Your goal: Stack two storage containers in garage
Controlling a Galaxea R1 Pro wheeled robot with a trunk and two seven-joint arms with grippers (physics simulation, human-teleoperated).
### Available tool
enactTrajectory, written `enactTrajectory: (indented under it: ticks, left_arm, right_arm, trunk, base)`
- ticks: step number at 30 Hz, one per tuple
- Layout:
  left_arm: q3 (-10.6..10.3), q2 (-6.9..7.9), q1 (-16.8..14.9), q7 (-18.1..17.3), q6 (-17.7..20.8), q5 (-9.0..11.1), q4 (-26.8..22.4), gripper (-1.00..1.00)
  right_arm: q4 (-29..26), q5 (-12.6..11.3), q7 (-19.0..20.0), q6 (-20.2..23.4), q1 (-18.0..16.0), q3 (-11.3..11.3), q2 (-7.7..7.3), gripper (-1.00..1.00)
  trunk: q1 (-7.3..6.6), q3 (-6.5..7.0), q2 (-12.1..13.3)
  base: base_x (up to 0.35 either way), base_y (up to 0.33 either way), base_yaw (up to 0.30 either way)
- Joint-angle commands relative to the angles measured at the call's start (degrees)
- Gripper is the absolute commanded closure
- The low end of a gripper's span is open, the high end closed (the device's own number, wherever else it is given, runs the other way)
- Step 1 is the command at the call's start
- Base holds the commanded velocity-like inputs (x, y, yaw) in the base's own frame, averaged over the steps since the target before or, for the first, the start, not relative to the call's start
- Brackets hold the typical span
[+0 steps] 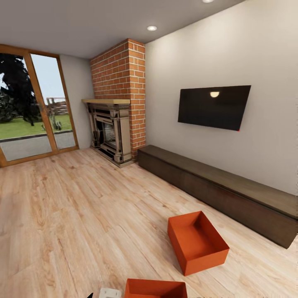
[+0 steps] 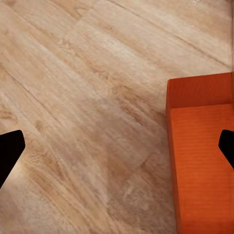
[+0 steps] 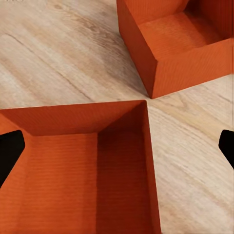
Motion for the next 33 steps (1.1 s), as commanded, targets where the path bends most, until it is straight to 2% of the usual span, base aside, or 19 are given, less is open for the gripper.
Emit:
enactTrajectory:
  ticks: [1,10,20,33]
  left_arm:
    - [-0.23,0.0,-0.04,0.45,-0.05,-0.43,0.06,-1.0]
    - [-0.24,0.0,-0.04,0.42,-0.05,-0.43,0.06,-1.0]
    - [-0.24,-0.03,-0.04,0.47,-0.05,-0.47,0.06,-1.0]
    - [-0.24,-0.09,-0.04,0.44,-0.05,-0.45,0.06,-1.0]
  right_arm:
    - [0.05,-0.55,-0.22,-0.18,-0.05,0.49,-0.01,-1.0]
    - [0.05,-0.55,-0.23,-0.21,-0.05,0.51,-0.01,-1.0]
    - [0.05,-0.56,-0.29,-0.24,-0.05,0.49,-0.01,-1.0]
    - [0.05,-0.55,-0.29,-0.24,-0.05,0.55,-0.01,-1.0]
  trunk:
    - [0.0,-0.06,-0.03]
    - [0.0,-0.06,-0.03]
    - [0.0,-0.06,-0.03]
    - [0.0,-0.06,-0.03]
  base:
    - [0.0,0.0,-0.191]
    - [0.0,0.0,-0.183]
    - [-0.003,0.0,-0.017]
    - [-0.093,0.0,0.0]
